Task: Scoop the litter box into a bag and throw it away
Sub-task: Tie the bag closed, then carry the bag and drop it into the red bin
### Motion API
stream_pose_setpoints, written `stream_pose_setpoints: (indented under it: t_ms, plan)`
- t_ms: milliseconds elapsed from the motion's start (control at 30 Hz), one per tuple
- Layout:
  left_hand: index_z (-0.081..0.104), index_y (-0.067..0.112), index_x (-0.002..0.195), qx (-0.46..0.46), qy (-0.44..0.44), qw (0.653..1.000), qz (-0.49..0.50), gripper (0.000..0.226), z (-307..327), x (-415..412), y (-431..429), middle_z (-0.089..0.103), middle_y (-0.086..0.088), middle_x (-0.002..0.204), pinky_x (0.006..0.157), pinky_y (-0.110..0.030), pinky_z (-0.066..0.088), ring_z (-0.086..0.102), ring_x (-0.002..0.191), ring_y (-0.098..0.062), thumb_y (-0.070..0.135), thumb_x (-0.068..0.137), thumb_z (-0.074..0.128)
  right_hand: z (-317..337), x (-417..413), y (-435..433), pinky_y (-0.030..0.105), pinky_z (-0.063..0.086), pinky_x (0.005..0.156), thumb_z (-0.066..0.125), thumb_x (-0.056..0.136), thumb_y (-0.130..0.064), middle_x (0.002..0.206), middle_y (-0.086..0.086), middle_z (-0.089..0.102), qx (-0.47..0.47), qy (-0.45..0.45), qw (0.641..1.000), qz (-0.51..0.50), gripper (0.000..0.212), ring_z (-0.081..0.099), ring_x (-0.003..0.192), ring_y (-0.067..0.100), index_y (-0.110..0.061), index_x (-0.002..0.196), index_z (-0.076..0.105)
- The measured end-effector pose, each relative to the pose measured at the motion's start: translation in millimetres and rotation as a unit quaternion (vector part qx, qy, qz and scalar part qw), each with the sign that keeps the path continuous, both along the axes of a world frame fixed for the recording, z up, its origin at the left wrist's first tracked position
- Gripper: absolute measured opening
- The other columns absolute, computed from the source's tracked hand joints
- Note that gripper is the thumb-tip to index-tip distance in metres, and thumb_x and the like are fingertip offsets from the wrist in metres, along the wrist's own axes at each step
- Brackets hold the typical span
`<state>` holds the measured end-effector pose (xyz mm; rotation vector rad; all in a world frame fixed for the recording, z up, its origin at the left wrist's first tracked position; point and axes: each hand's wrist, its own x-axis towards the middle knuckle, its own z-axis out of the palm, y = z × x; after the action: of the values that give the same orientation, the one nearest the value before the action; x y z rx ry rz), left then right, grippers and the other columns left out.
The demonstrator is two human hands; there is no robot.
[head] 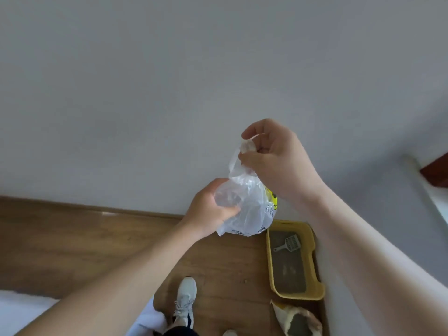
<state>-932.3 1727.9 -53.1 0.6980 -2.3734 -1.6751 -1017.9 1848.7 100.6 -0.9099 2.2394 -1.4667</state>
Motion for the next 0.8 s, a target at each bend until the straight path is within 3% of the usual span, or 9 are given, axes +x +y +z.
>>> stream_pose_setpoints:
  t_ms: [100, 200, 267, 333, 400, 533, 633, 700, 800]
  plan:
    - [0.057, 0.043, 0.115, 0.005, 0.0, 0.997, 0.08, 0.051, 8.2, 36.7, -18.3, 0.064, 0.02, 0.11, 0.081, -0.01, 0.039, 0.054, 0.11, 0.004, 0.028, 0.073, 0.081, 8.4, 24.8, -33.5, 0.037, 0.053, 0.06, 0.057, 0.081, 0.0, 0.07, 0.003, 0.066, 0.001, -0.005, 0.998, 0.064, 0.029, 0.063, 0.064, 0.026, -0.026, 0.094, 0.058]
    - [0.052, 0.051, 0.11, 0.015, -0.002, 0.987, 0.158, 0.053, 14.9, 75.6, -46.8, 0.062, 0.022, 0.108, 0.079, -0.009, 0.039, 0.054, 0.107, 0.007, 0.025, 0.074, 0.08, 11.7, 50.3, -76.9, 0.031, 0.05, 0.059, 0.057, 0.083, -0.001, 0.071, 0.007, 0.066, 0.001, -0.017, 0.991, 0.132, 0.027, 0.059, 0.062, 0.016, -0.024, 0.097, 0.058]
    - [0.054, 0.047, 0.115, 0.015, -0.002, 0.979, 0.205, 0.053, 16.6, 101.5, -70.7, 0.063, 0.021, 0.109, 0.081, -0.013, 0.042, 0.057, 0.106, 0.006, 0.026, 0.073, 0.08, 12.9, 66.8, -108.8, 0.023, 0.047, 0.054, 0.058, 0.084, -0.002, 0.069, 0.005, 0.066, 0.0, -0.024, 0.985, 0.171, 0.025, 0.058, 0.06, 0.013, -0.022, 0.097, 0.059]
    - [0.053, 0.048, 0.113, 0.016, 0.004, 0.969, 0.245, 0.052, 18.9, 127.9, -95.9, 0.063, 0.024, 0.105, 0.078, -0.012, 0.041, 0.056, 0.099, 0.015, 0.025, 0.074, 0.078, 13.6, 83.6, -143.3, 0.019, 0.044, 0.05, 0.059, 0.084, -0.001, 0.072, 0.009, 0.067, -0.003, -0.03, 0.978, 0.207, 0.024, 0.058, 0.06, 0.013, -0.02, 0.097, 0.06]
    - [0.05, 0.05, 0.109, 0.014, 0.003, 0.96, 0.281, 0.05, 22.6, 153.5, -123.2, 0.061, 0.028, 0.101, 0.071, -0.008, 0.04, 0.051, 0.094, 0.024, 0.023, 0.076, 0.076, 14.9, 101.8, -179.8, 0.019, 0.044, 0.05, 0.06, 0.084, 0.0, 0.075, 0.014, 0.067, -0.002, -0.036, 0.97, 0.241, 0.023, 0.057, 0.06, 0.015, -0.018, 0.098, 0.06]
    - [0.053, 0.051, 0.099, 0.0, 0.014, 0.933, 0.36, 0.051, 26.0, 204.5, -181.2, 0.062, 0.026, 0.1, 0.068, -0.005, 0.043, 0.057, 0.092, 0.016, 0.013, 0.074, 0.076, 17.2, 142.9, -254.6, 0.027, 0.047, 0.057, 0.061, 0.084, 0.002, 0.072, 0.007, 0.065, -0.006, -0.041, 0.946, 0.32, 0.025, 0.056, 0.06, 0.017, -0.021, 0.095, 0.059]
    - [0.053, 0.05, 0.095, -0.004, 0.007, 0.912, 0.41, 0.054, 30.4, 241.2, -217.5, 0.064, 0.021, 0.098, 0.07, -0.009, 0.045, 0.061, 0.088, 0.01, 0.007, 0.072, 0.077, 21.5, 172.2, -304.8, 0.038, 0.05, 0.062, 0.062, 0.083, 0.002, 0.077, 0.014, 0.067, -0.018, -0.032, 0.932, 0.362, 0.024, 0.059, 0.064, 0.025, -0.021, 0.092, 0.059]
    - [0.051, 0.051, 0.094, -0.013, 0.003, 0.902, 0.432, 0.055, 33.2, 260.1, -238.4, 0.063, 0.023, 0.096, 0.066, -0.007, 0.044, 0.059, 0.086, 0.015, 0.008, 0.073, 0.077, 25.2, 189.7, -336.2, 0.044, 0.054, 0.067, 0.064, 0.081, 0.0, 0.084, 0.019, 0.068, -0.025, -0.028, 0.922, 0.385, 0.022, 0.062, 0.071, 0.036, -0.02, 0.09, 0.059]
    - [0.048, 0.051, 0.099, -0.026, -0.014, 0.879, 0.475, 0.053, 34.4, 280.8, -267.2, 0.059, 0.027, 0.096, 0.067, -0.008, 0.039, 0.056, 0.087, 0.014, 0.015, 0.076, 0.078, 28.1, 211.5, -383.1, 0.042, 0.052, 0.067, 0.063, 0.074, -0.007, 0.086, 0.018, 0.067, -0.024, -0.021, 0.905, 0.424, 0.022, 0.063, 0.074, 0.035, -0.025, 0.085, 0.057]
